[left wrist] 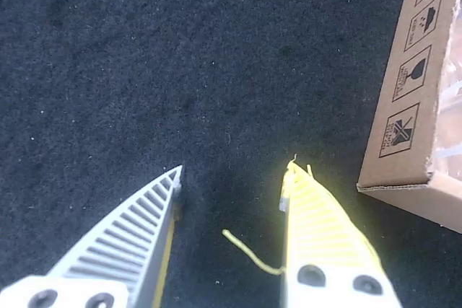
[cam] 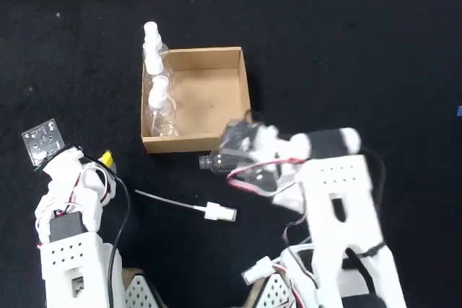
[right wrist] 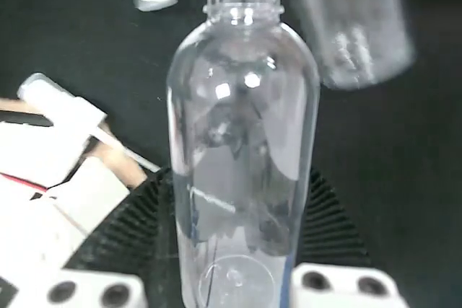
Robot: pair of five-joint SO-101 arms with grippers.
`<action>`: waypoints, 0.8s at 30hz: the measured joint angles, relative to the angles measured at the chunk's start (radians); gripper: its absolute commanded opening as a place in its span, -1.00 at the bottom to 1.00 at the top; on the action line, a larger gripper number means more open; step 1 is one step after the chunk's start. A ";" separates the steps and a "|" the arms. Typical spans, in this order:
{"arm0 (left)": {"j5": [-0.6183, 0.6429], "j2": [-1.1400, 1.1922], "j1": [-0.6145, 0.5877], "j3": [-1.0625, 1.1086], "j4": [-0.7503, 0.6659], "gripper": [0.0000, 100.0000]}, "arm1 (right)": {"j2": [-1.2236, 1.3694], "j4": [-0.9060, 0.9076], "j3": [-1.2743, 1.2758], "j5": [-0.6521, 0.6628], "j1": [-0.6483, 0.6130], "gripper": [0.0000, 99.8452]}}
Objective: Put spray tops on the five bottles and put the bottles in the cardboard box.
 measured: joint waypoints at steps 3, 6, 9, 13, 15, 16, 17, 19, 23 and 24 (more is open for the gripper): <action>0.000 0.000 0.000 0.000 0.000 -0.60 | 0.000 0.000 -0.034 0.006 0.186 -0.72; 0.000 0.000 0.000 0.000 0.000 -0.60 | 0.002 -0.037 -0.038 0.006 0.388 -0.72; 0.000 0.000 0.000 0.000 0.000 -0.60 | 0.063 -0.121 -0.037 -0.002 0.571 -0.72; 0.000 0.000 0.000 0.000 0.000 -0.60 | 0.206 -0.288 0.009 -0.080 0.775 -0.72; 0.000 0.000 0.000 0.000 0.000 -0.60 | 0.285 -0.382 0.043 -0.120 0.852 -0.72; 0.000 0.000 0.000 0.000 0.000 -0.60 | 0.319 -0.423 0.057 -0.140 0.881 -0.72; 0.000 0.000 0.000 0.000 0.000 -0.60 | 0.342 -0.460 0.074 -0.158 0.902 -0.72; 0.000 0.000 0.000 0.000 0.000 -0.60 | 0.364 -0.525 0.109 -0.203 0.921 -0.71; 0.000 0.000 0.000 0.000 0.000 -0.60 | 0.365 -0.612 0.161 -0.272 0.922 -0.47; 0.000 0.000 0.000 0.000 0.000 -0.60 | 0.365 -0.617 0.161 -0.284 0.922 -0.40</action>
